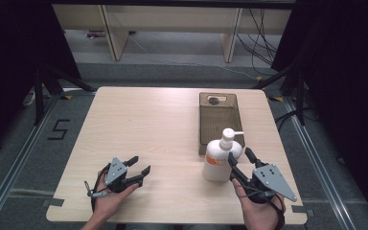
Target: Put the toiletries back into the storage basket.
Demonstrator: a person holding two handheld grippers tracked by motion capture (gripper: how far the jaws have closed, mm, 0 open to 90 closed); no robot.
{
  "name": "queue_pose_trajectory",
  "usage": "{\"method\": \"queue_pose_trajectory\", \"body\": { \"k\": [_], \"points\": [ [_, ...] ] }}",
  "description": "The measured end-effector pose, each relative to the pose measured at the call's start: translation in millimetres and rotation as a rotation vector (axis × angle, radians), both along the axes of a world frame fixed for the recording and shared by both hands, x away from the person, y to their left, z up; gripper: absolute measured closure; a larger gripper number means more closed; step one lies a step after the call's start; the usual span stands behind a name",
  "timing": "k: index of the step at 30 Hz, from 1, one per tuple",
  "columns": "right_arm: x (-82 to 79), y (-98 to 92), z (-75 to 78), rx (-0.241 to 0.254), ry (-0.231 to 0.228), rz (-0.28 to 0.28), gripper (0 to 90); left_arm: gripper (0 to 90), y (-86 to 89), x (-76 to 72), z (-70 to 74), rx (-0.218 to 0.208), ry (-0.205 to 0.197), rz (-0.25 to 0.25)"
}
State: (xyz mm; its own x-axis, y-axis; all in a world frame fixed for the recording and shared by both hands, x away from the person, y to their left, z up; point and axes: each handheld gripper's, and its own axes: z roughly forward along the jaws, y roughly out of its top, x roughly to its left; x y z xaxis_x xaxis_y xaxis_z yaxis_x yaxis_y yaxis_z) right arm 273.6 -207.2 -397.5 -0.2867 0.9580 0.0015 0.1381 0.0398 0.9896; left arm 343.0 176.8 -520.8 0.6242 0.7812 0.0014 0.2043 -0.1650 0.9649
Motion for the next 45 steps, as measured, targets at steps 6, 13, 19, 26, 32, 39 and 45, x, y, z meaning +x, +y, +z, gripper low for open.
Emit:
{"method": "queue_pose_trajectory", "body": {
  "k": [6, 13, 19, 26, 32, 39, 45],
  "points": [
    [8.1, 14.8, 7.6, 0.005, -0.002, -0.001, 45.7, 37.5, -0.2, -0.1, 0.0, 0.001, 0.001, 0.002],
    [18.9, 23.3, 13.4, -0.009, 0.002, -0.005, 45.3, 37.5, -0.8, 0.9, 0.0, 0.001, 0.007, 0.002],
    [26.3, 29.5, 18.8, -0.020, 0.011, -0.026, 45.3, 37.5, -0.1, 0.8, 0.0, -0.001, 0.005, 0.003],
    [32.4, 34.4, 22.0, -0.006, 0.014, -0.031, 47.4, 37.4, 0.0, 0.8, 0.0, -0.004, 0.009, 0.002],
    [34.7, 37.6, 23.0, -0.006, 0.014, -0.041, 51.3, 37.5, -0.1, 0.7, 0.0, -0.002, 0.008, 0.000],
    [34.5, 37.4, 23.9, 0.014, 0.025, -0.069, 59.2, 37.5, 0.0, 0.9, 0.0, -0.004, 0.009, 0.000],
    [34.0, 35.9, 22.3, -0.007, -0.005, -0.077, 59.8, 37.5, -0.1, 0.7, -0.1, -0.005, 0.010, 0.000]
  ]
}}
